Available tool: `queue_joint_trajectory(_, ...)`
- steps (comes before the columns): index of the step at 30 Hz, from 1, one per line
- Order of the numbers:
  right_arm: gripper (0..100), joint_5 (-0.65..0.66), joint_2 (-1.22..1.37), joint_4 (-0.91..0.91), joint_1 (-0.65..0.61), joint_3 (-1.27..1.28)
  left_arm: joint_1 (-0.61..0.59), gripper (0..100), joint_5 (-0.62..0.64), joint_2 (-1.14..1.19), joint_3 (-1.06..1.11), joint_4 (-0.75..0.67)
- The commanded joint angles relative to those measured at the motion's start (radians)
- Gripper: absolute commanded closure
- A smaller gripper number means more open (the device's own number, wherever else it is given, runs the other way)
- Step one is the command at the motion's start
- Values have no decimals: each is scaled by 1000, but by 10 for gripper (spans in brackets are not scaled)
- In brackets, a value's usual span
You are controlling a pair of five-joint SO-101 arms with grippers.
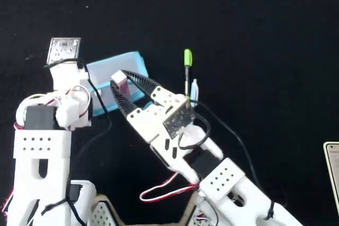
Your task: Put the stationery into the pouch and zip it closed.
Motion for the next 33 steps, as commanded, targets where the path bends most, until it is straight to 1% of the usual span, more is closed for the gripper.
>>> queue_joint_trajectory(1, 988, -5, -28, -23, 41, -22, 12, 970, 9, -2, -91, 38)
queue_joint_trajectory(4, 988, -3, -77, -6, 43, 10, 12, 970, 9, 0, -93, 37)
queue_joint_trajectory(10, 988, -2, -274, 101, 43, 76, 12, 970, 9, 0, -119, 48)
queue_joint_trajectory(14, 988, 63, -369, 130, 38, 77, 13, 970, 3, 0, -183, 107)
queue_joint_trajectory(17, 988, 74, -375, 132, 38, 58, 15, 970, 3, 0, -242, 144)
queue_joint_trajectory(23, 988, 72, -375, 133, 37, 38, 145, 970, 6, 0, -325, 249)
queue_joint_trajectory(30, 988, 72, -363, 135, 37, -5, 160, 970, 3, 0, -329, 236)
queue_joint_trajectory(33, 988, 72, -300, 183, 37, -21, 160, 970, 3, 0, -321, 241)
